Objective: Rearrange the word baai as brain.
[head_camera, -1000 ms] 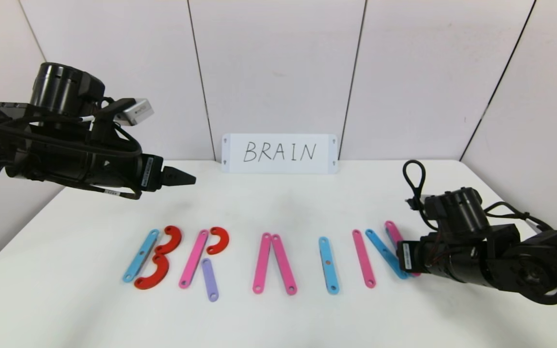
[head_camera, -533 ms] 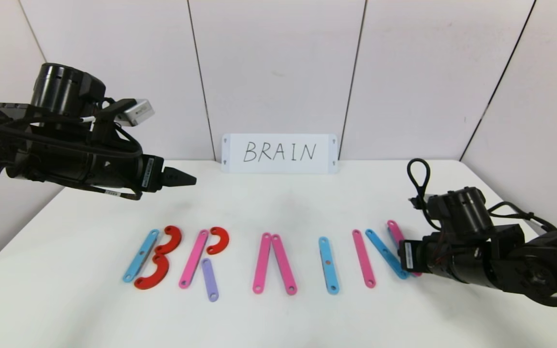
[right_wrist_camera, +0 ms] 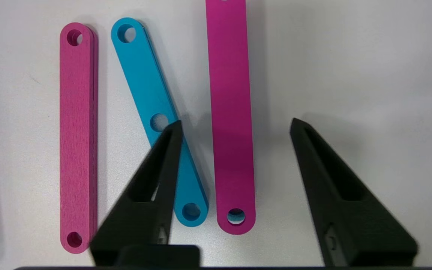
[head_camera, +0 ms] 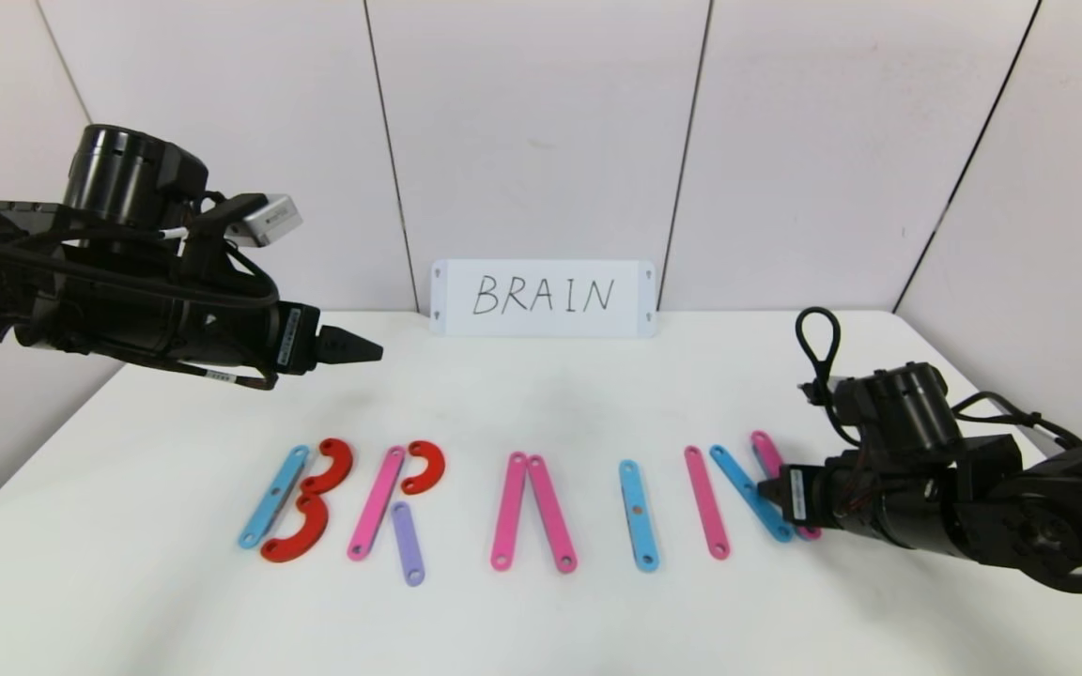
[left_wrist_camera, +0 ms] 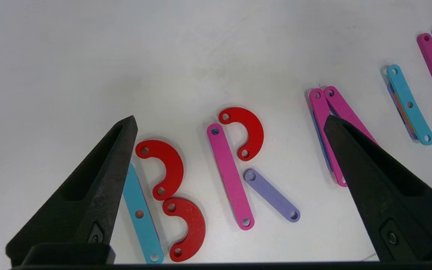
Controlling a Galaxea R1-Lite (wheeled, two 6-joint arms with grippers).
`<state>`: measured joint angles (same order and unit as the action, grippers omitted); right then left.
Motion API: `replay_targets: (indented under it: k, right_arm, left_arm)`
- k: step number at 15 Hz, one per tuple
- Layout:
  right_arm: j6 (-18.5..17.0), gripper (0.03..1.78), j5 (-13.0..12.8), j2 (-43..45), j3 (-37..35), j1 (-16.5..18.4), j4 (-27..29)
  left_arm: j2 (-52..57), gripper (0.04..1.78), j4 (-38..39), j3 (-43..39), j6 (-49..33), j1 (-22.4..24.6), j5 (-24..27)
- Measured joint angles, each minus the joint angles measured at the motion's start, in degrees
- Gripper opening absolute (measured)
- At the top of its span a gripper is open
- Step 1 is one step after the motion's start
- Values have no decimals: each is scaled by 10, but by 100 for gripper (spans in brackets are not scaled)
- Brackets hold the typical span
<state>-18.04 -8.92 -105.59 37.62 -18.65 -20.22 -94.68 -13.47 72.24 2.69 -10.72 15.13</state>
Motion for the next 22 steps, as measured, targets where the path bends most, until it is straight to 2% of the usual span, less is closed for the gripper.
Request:
replay_targets:
  k: [1,3,6,11,16,18,22]
  right_arm:
    - [0,131,0,0,0,0,-1]
    - [1,154,0,6,2,1,0]
    - [9,173,0,24,5,2,0]
    - [33,173,8,71,-7,9,4]
    - [62,173,23,182,-44,11,16]
    - [69,173,26,245,-55,11,46]
    - [72,173,29,404,-64,6,167]
  left_arm:
    - [0,174,0,0,0,0,0]
    - [0,174,0,0,0,0,0]
    - [0,174,2,0,0,0,0]
    - [10,174,0,-4,0,0,0]
    - [64,174,0,-45,1,0,-1]
    - [113,174,0,-84,4,0,-5]
    - [244,174,-1,-191,7,3,-24]
